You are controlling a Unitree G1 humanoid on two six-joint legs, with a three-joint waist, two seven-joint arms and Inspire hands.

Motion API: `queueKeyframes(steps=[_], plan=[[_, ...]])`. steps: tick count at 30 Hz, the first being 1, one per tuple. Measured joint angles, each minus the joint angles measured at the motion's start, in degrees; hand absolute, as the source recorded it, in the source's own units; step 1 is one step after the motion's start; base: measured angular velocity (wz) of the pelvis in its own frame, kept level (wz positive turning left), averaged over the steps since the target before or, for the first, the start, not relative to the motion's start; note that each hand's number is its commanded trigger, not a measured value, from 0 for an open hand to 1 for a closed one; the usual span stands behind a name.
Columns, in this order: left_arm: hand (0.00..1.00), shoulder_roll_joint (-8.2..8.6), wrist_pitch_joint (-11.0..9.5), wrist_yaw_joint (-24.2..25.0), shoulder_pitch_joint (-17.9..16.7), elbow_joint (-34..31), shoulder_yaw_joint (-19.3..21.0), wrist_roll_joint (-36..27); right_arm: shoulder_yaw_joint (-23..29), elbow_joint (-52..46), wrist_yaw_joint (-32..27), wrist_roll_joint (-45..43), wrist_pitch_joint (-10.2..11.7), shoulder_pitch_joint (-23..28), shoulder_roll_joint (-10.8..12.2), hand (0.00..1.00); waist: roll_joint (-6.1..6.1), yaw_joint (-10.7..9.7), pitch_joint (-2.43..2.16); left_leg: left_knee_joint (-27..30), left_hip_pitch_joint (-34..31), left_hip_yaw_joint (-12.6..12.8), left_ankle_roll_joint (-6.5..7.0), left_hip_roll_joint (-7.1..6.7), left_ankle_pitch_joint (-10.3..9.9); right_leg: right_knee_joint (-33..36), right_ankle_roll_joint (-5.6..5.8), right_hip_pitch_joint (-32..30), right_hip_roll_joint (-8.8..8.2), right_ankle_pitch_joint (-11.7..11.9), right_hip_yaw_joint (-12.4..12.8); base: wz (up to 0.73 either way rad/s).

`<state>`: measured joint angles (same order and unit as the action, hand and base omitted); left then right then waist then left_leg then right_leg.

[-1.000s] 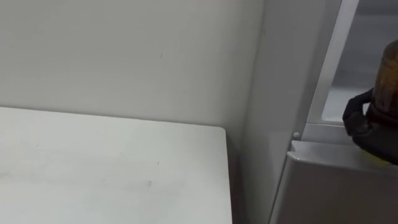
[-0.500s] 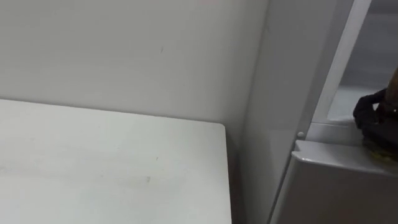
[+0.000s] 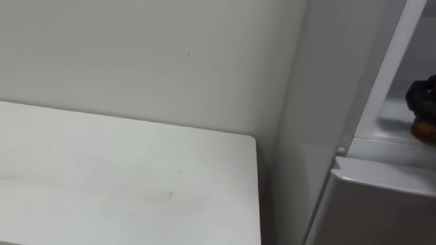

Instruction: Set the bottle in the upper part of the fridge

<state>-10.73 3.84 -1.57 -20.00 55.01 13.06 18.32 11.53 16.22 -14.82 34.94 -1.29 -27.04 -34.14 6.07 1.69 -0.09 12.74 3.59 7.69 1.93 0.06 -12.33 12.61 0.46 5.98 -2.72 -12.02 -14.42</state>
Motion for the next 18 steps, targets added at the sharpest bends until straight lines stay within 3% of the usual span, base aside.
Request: queueKeyframes(steps=[9, 13, 18], plan=[[0.0, -1.34, 1.3, -0.01, -0.06, -0.19, -0.93, 0.04, -3.42, 9.48, 3.43, 0.81, 0.03, -3.75, -2.53, 1.0, 0.9, 1.39, -0.29, -0.09, -0.11, -0.18, 0.0, 0.07, -0.03, -0.01, -0.07, 0.59, 0.01, 0.05, -0.53, 0.01], [0.0, -1.51, 3.34, 0.0, -0.28, -1.15, -0.87, -0.08, -3.64, 15.14, 4.33, 0.96, -0.39, -5.81, -3.24, 1.0, 1.17, 2.34, -0.47, 0.12, -0.05, -0.35, 0.0, 0.07, -0.02, -0.04, -0.13, 0.95, -0.07, 0.08, -1.06, 0.05], [0.0, -1.59, 4.57, -0.01, -0.57, -1.54, -1.02, -0.28, -4.11, 18.03, 4.37, 1.29, -0.81, -7.41, -3.6, 1.0, 0.94, 2.92, -0.34, 0.78, -0.26, -0.78, 0.0, 0.13, -0.02, -0.1, -0.31, 1.28, -0.1, 0.23, -1.98, 0.04]])
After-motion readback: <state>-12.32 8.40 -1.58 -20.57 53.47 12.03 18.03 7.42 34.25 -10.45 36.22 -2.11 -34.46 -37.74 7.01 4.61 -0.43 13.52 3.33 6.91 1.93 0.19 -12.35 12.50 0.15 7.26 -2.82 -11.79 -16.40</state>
